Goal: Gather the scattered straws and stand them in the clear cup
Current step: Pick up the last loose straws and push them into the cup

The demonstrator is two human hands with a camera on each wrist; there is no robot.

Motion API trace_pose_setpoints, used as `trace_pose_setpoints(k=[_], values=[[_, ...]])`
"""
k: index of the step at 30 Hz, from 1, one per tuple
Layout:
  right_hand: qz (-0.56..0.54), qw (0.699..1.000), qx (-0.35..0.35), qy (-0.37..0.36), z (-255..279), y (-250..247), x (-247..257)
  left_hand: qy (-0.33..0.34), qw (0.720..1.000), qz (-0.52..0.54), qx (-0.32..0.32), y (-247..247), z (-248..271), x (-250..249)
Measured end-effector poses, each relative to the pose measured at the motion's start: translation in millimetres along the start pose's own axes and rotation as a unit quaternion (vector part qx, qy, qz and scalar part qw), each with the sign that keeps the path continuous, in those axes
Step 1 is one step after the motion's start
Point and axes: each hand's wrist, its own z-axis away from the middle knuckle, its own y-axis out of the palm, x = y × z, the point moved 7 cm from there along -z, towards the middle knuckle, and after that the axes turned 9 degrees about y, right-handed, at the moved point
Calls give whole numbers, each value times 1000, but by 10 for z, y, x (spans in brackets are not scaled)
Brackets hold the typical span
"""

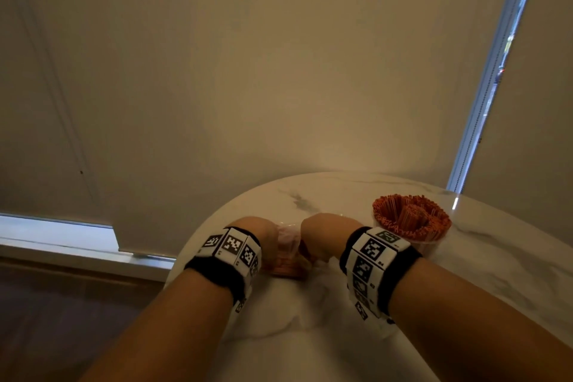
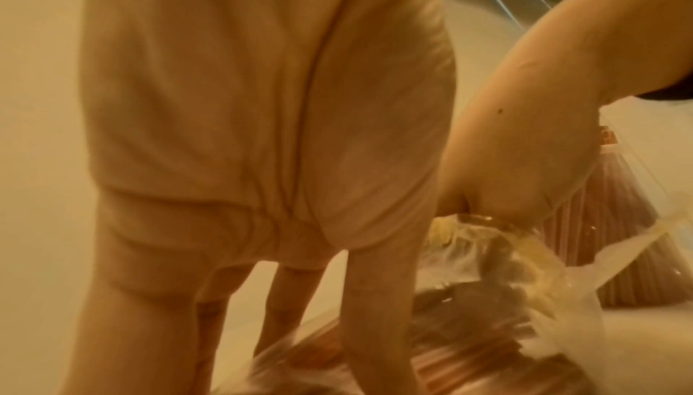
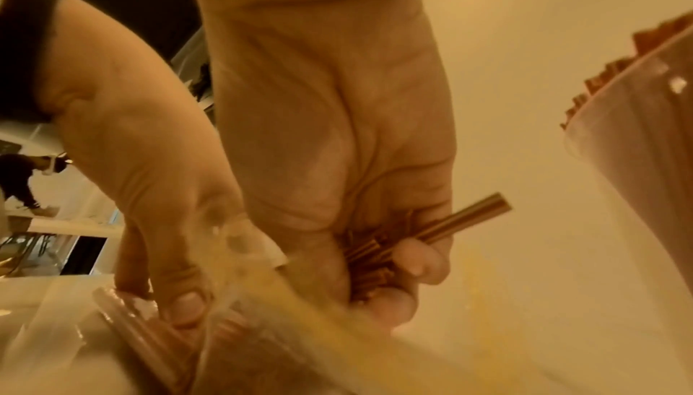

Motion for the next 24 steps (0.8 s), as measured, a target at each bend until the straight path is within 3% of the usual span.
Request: trace_pose_setpoints(k=[3, 8, 15, 24], values=[[4, 1000, 29, 11, 69, 47, -19, 20, 999, 32, -12, -138, 58, -63], [-39, 995, 50, 73, 188, 134, -132, -35, 999, -24, 4, 44, 59, 16], [-72, 993, 77, 46, 487, 135, -252, 25, 998, 49, -31, -188, 203, -217], [-200, 971, 103, 78, 890, 111, -550, -20, 997, 60, -41, -143, 328, -215]])
